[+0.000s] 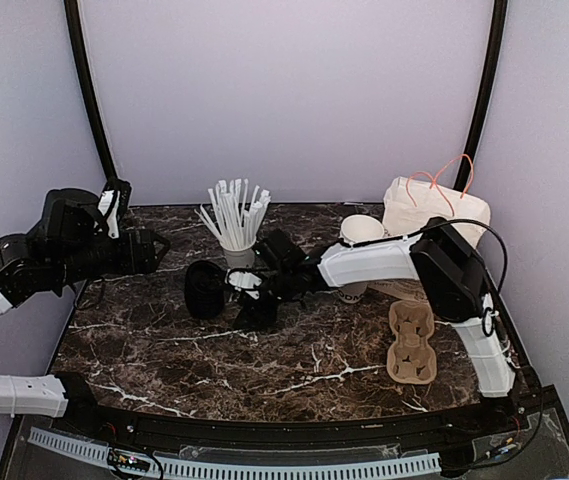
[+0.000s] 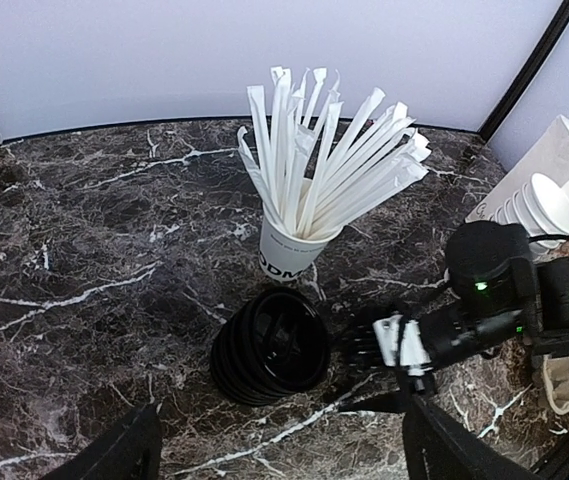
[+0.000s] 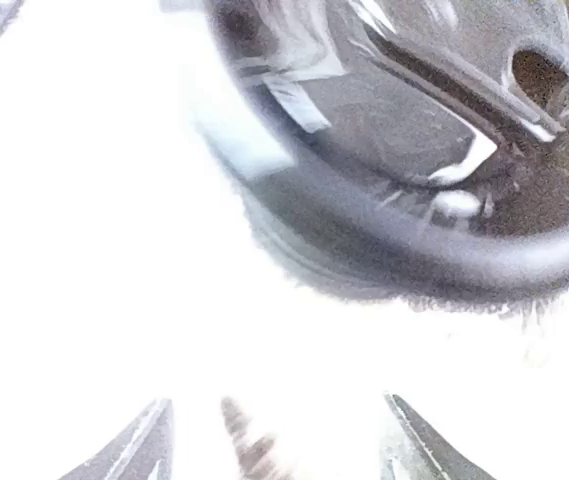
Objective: Pack the takeout coffee
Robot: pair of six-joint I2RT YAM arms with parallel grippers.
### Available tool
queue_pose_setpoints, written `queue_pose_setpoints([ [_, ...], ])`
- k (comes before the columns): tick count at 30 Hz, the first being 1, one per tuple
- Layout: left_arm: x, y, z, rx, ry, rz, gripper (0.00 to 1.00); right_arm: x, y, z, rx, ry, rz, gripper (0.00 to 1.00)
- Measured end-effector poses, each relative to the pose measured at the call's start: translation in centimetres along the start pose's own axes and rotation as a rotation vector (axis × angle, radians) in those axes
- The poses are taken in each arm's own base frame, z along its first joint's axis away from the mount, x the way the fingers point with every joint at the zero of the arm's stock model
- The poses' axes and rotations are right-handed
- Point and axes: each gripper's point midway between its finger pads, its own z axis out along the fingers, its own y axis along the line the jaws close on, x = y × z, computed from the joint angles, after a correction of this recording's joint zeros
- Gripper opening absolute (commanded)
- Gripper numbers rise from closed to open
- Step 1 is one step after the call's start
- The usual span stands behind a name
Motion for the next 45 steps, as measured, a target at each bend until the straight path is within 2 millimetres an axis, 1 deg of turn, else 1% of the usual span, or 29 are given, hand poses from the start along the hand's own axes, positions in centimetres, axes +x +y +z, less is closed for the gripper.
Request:
queue_pose_setpoints([
  [2,0.0,0.0,0.1,-0.001,0.002,0.009,0.89,-0.7,1.5,-2.4,-0.036,0.005,0.001,0.74],
  [3,0.0,-0.1,0.2,0.000,0.003,0.016,0.89,-1.6,2.2,-3.9,-0.049,-0.002,-0.006,0.73],
  [6,-0.1,-0.3,0.8,0.002,-0.001,0.032,0.89,-4.6,3.8,-8.9,-0.066,-0.037,-0.056,0.68],
  [7,-0.1,-0.4,1.0,0.005,-0.004,0.036,0.89,-5.7,4.3,-10.8,-0.067,-0.051,-0.076,0.65],
  [9,0.1,-0.7,1.7,0.009,-0.001,0.045,0.89,-7.3,5.2,-14.7,-0.058,-0.073,-0.115,0.60],
  [10,0.3,-0.8,2.0,0.010,0.004,0.049,0.88,-7.8,5.6,-16.5,-0.053,-0.079,-0.128,0.57],
  [12,0.6,-1.1,2.8,0.017,0.017,0.053,0.88,-8.3,6.0,-19.4,-0.038,-0.084,-0.140,0.51],
  [13,0.7,-1.3,3.2,0.022,0.023,0.054,0.87,-8.2,5.8,-20.4,-0.028,-0.081,-0.138,0.48],
  [14,0.9,-1.5,3.7,0.025,0.032,0.056,0.87,-7.9,5.4,-21.5,-0.011,-0.072,-0.127,0.46],
  [16,1.3,-2.1,4.7,0.041,0.052,0.059,0.86,-6.6,3.6,-23.2,0.039,-0.040,-0.081,0.41],
  [18,1.8,-2.6,5.5,0.055,0.073,0.063,0.86,-4.8,1.1,-24.4,0.105,0.005,-0.024,0.39],
  [20,2.2,-3.1,6.2,0.071,0.094,0.066,0.86,-2.7,-1.4,-25.7,0.175,0.057,0.046,0.39],
  [23,2.7,-3.5,6.7,0.092,0.110,0.072,0.86,-0.3,-4.2,-27.9,0.261,0.118,0.134,0.41],
  [26,2.6,-3.9,6.8,0.112,0.106,0.073,0.86,0.8,-5.9,-29.8,0.338,0.144,0.180,0.40],
  [30,2.5,-4.5,7.1,0.136,0.104,0.074,0.86,1.2,-6.5,-32.1,0.408,0.156,0.203,0.40],
  [32,2.7,-4.7,7.3,0.144,0.109,0.074,0.86,1.4,-6.6,-32.7,0.427,0.161,0.209,0.40],
  [35,2.8,-4.9,7.5,0.155,0.116,0.074,0.86,2.0,-6.4,-32.7,0.419,0.177,0.220,0.43],
  [38,2.8,-5.0,7.6,0.159,0.113,0.072,0.86,3.0,-5.7,-32.3,0.385,0.202,0.235,0.43],
  [41,2.8,-5.0,7.6,0.161,0.112,0.072,0.86,3.7,-5.1,-31.9,0.359,0.223,0.248,0.40],
  [45,3.0,-5.1,7.6,0.167,0.117,0.072,0.86,4.1,-4.8,-31.8,0.346,0.238,0.252,0.36],
])
